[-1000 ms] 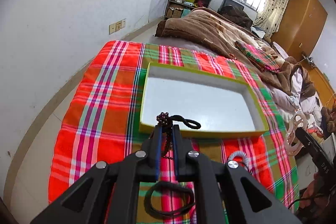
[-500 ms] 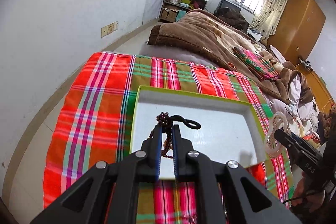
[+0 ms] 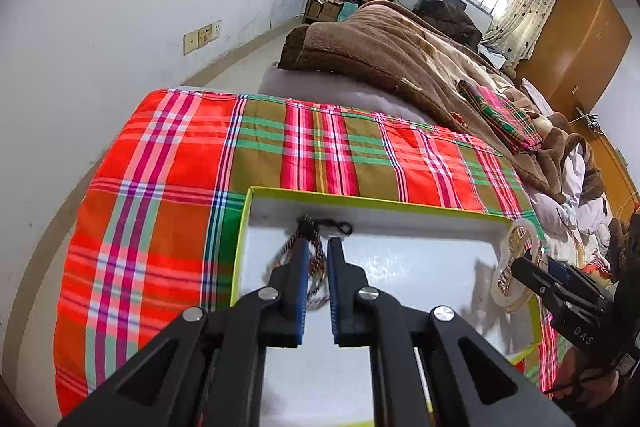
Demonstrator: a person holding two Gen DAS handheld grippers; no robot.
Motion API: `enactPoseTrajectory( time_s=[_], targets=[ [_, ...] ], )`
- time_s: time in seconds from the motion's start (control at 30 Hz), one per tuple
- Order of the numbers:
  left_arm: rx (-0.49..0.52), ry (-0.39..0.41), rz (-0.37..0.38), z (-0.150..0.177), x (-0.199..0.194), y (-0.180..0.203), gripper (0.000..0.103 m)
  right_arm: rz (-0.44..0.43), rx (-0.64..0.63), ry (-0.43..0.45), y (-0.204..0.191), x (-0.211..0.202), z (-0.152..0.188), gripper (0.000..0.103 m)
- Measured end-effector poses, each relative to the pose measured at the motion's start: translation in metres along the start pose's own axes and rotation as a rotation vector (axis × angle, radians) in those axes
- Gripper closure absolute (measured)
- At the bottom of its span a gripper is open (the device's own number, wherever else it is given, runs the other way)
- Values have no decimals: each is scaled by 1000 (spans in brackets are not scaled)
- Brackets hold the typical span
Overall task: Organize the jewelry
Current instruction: 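Carry the claw and beaded bracelet into the yellow box and open both grippers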
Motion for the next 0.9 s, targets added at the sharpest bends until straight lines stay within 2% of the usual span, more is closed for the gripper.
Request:
enactPoseTrajectory(
  time_s=[0.33, 0.73, 0.77, 0.83, 0.9],
  targets=[
    [-21, -40, -16, 5, 18, -11, 93, -9, -24, -34, -5, 18, -4, 55],
    [-26, -52, -38, 9, 22, -15, 92, 19, -53, -4, -10, 21, -5, 55],
    [-28, -51, -39, 9, 22, -15, 91, 20, -51, 0, -10, 21, -5, 55],
    [-23, -48, -52, 9, 21, -15, 80, 26, -49, 3, -10, 21, -4, 55],
    [-16, -45, -56, 10, 19, -15, 77, 26, -49, 5, -10, 21, -3, 54]
  ],
)
Point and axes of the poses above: each gripper's, at about its wrist camera, not at the fingertips, and x roughly the way its jaws point, y to its right, z to its underside, the point moved 1 cm from there along x, roughly the way its jaws point, and after that the axes turned 14 degrees about z, right-handed, at the moved point
